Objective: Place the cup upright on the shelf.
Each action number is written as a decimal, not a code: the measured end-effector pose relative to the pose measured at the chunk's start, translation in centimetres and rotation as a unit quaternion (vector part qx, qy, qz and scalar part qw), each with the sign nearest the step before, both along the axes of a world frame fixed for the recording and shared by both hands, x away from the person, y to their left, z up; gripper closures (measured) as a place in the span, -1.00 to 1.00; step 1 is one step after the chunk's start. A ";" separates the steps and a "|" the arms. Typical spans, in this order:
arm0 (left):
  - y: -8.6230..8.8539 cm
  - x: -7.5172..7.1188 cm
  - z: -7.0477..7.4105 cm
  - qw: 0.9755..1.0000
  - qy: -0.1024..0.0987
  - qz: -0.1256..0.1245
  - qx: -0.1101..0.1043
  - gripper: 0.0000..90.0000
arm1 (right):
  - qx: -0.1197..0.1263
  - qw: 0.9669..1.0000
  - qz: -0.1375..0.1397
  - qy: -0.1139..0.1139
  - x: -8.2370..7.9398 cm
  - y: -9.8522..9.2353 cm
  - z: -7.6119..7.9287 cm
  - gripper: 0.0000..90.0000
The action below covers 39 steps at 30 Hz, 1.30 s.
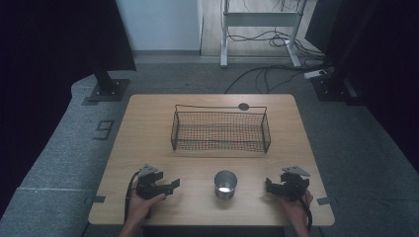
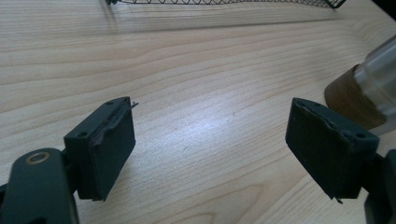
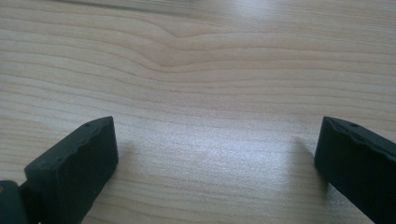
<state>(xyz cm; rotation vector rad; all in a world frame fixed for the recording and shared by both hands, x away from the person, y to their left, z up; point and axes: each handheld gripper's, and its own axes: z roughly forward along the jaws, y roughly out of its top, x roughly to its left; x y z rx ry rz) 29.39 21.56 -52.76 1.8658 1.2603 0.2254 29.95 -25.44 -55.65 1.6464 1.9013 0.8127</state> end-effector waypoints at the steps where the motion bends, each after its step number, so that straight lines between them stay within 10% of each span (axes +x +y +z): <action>1: 0.0 0.0 0.0 1.000 0.000 0.000 -0.002 -0.64 | 0.000 1.000 0.000 0.000 0.0 0.0 0.0 -1.00; 39: -1.4 -1.5 2.3 0.999 -0.041 -0.016 -0.014 -0.64 | -0.002 1.000 -0.006 -0.001 -0.1 -0.1 0.0 -1.00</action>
